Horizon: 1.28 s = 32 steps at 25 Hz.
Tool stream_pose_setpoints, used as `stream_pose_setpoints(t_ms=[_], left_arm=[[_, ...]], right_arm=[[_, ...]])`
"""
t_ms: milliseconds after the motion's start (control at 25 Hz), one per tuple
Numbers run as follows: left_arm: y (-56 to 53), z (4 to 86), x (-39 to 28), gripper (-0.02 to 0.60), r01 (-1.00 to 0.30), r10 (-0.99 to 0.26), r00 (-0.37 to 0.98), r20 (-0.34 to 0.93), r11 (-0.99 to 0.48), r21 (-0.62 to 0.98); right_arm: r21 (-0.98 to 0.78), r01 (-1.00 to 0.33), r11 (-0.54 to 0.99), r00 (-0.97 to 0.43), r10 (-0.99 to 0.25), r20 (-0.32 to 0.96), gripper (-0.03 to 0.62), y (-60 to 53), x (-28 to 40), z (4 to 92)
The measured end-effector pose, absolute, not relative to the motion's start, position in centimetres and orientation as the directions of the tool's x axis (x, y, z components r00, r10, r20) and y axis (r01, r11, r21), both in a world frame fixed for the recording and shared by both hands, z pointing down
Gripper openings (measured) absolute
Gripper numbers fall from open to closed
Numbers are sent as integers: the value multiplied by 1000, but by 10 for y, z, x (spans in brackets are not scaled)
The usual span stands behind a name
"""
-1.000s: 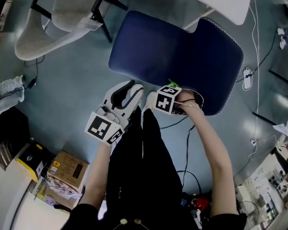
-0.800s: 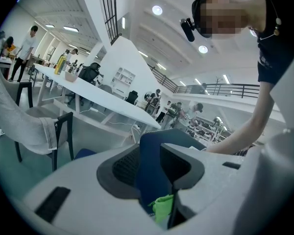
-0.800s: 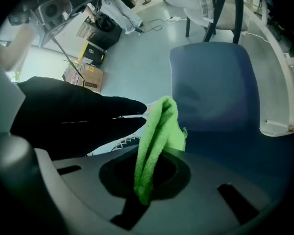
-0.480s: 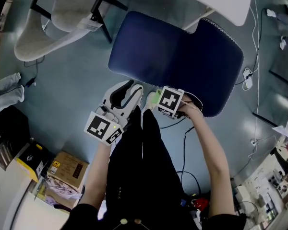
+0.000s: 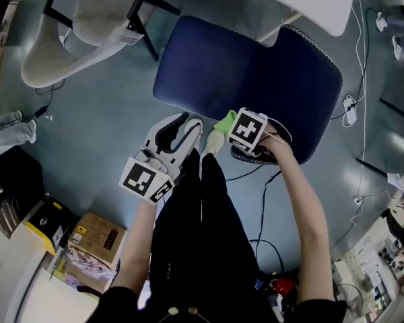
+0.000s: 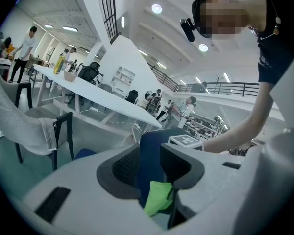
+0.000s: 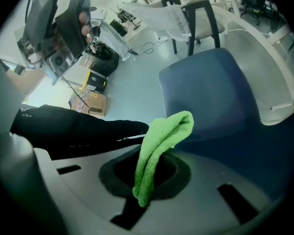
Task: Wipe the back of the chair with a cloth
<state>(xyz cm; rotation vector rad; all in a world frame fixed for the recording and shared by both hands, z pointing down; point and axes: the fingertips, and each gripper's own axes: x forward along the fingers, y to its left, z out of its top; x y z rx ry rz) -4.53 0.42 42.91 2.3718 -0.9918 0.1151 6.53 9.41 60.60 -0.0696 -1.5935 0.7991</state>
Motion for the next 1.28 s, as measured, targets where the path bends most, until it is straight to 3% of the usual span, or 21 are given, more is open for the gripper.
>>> stream_pose_setpoints(t_ms=[520, 680, 880, 1080, 1280], left_arm=[[11, 435, -61, 130, -710, -649, 691, 318, -528, 465], [10, 440, -73, 130, -731, -661, 669, 340, -503, 461], [10, 449, -88, 130, -754, -670, 643, 371, -468, 461], [11, 455, -92, 130, -765, -669, 630, 395, -446, 464], [8, 459, -91, 130, -771, -670, 622, 405, -433, 467]], right_arm=[[-213, -480, 851, -97, 189, 977, 20, -62, 115, 587], [-69, -487, 871, 24, 92, 995, 20, -111, 140, 590], [163, -345, 924, 191, -101, 976, 20, -162, 165, 601], [415, -67, 907, 326, -373, 869, 20, -200, 185, 605], [445, 1, 895, 374, -413, 830, 20, -219, 193, 615]])
